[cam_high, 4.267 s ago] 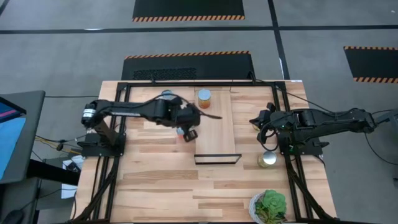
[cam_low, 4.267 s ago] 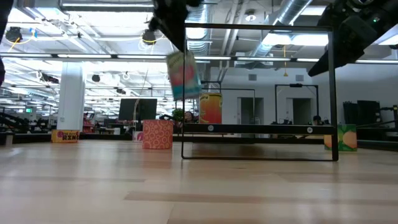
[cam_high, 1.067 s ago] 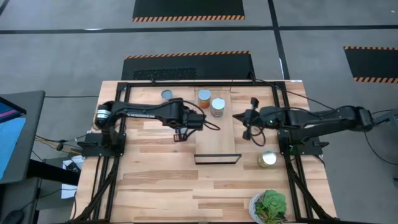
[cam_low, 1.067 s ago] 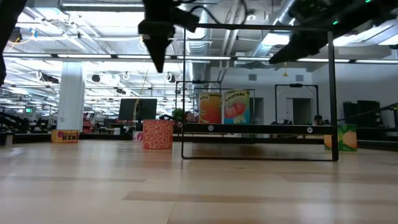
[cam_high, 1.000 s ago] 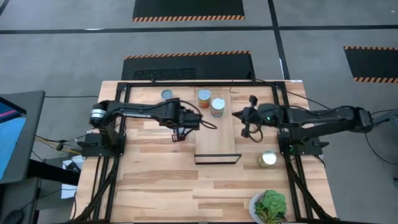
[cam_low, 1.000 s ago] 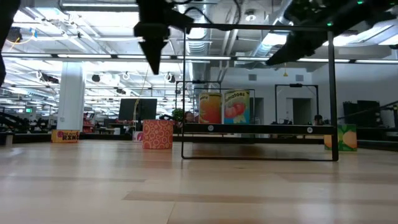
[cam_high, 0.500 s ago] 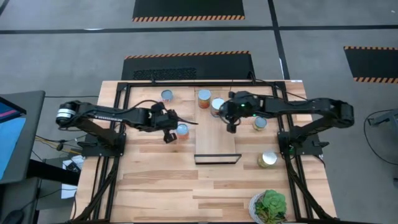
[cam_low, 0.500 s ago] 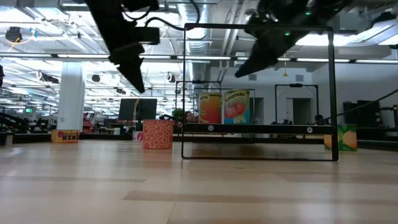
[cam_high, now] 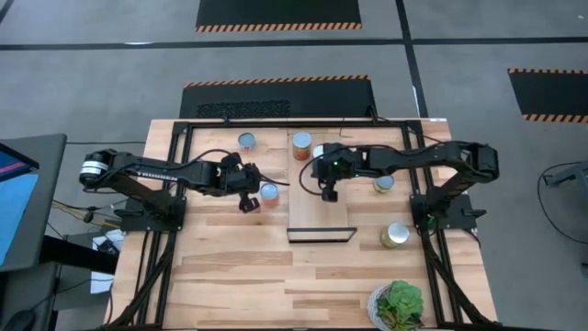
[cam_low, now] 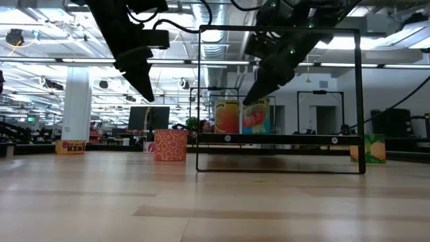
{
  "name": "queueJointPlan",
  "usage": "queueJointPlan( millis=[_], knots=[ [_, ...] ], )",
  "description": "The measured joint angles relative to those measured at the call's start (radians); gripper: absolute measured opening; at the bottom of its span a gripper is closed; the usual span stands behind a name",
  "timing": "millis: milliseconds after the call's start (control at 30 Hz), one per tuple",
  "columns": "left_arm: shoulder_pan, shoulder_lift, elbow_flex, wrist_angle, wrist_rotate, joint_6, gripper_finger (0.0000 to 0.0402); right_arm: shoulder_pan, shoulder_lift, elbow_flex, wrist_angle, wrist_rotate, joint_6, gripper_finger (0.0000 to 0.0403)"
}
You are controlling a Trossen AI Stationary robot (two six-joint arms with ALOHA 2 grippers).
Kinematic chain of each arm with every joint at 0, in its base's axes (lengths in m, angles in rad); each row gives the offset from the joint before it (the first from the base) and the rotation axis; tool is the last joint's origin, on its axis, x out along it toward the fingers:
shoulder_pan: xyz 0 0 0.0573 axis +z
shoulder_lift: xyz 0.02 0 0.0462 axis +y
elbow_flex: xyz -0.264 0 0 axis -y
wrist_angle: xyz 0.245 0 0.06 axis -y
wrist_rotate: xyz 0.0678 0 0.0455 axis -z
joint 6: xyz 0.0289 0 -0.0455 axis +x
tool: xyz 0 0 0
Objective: Pick and place cans onto a shelf
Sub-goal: Put the canned tomatoes on the shelf
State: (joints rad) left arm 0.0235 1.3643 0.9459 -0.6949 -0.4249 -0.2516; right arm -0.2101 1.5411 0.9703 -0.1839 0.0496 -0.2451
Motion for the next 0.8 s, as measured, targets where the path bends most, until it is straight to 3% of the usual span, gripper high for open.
queueJointPlan(
  millis=[200,800],
  knots=[
    [0.0,0.0,0.0,0.01,0.0,0.003,0.0,-0.033,0.001,0.0,-0.007,0.058,-0.001,0.0028],
    [0.0,0.0,0.0,0.013,0.002,0.002,0.0,-0.161,-0.005,0.0,-0.018,0.065,-0.055,0.0028]
  ],
)
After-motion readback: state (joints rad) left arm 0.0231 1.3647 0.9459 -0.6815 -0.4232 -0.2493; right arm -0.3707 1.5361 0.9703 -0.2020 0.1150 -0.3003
